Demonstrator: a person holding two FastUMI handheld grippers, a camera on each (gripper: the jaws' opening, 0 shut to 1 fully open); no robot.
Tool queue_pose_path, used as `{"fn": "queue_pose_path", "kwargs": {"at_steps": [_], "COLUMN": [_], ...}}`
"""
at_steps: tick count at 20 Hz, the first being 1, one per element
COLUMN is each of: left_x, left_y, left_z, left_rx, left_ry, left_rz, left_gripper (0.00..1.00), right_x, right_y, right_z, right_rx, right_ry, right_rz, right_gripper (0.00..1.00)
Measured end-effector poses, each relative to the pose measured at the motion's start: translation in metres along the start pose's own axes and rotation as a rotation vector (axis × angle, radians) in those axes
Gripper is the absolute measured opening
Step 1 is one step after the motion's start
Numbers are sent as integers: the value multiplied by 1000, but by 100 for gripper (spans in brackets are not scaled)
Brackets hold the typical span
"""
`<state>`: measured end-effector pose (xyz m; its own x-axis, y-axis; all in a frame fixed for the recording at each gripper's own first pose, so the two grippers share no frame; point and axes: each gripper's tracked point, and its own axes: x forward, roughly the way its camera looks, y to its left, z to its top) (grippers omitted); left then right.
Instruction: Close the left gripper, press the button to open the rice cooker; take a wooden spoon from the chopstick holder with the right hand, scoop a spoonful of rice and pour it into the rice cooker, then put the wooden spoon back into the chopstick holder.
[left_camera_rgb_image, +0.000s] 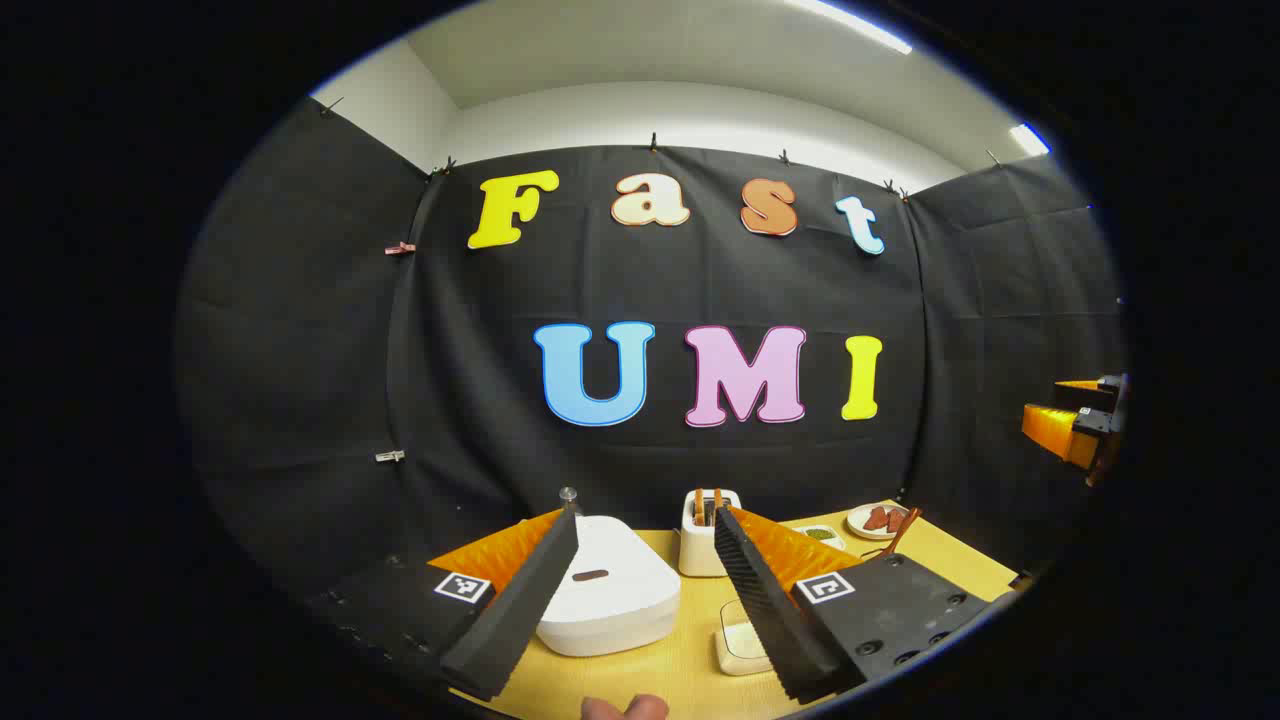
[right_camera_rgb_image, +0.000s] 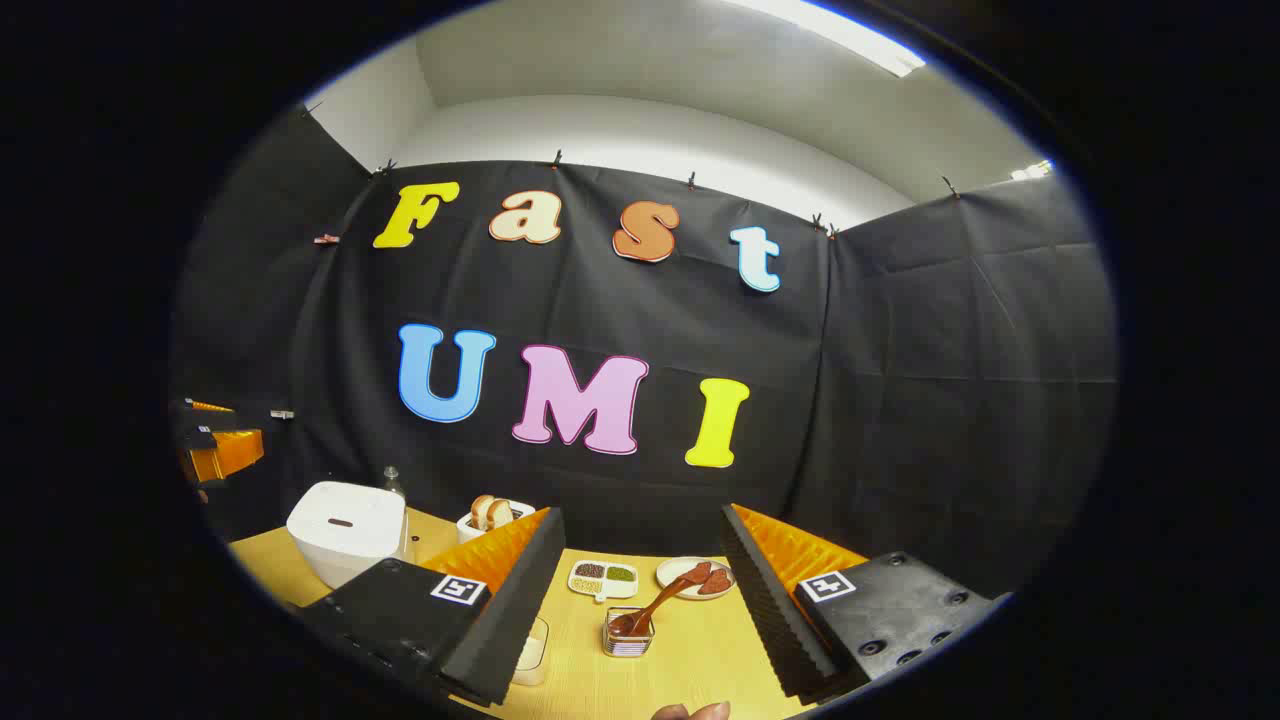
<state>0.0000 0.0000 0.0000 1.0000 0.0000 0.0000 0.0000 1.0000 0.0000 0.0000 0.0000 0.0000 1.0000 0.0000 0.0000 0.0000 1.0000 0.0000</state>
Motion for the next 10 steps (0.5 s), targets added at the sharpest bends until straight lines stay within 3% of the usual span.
{"fn": "queue_pose_path", "kwargs": {"at_steps": [10], "left_x": [-6], "left_y": [6], "left_z": [5], "left_rx": [4], "left_ry": [-13], "left_rz": [9], "left_gripper": [95], "right_x": [0], "right_y": [5], "right_z": [-2], "right_rx": [4], "right_ry": [-4], "right_rz": [6], "right_gripper": [97]}}
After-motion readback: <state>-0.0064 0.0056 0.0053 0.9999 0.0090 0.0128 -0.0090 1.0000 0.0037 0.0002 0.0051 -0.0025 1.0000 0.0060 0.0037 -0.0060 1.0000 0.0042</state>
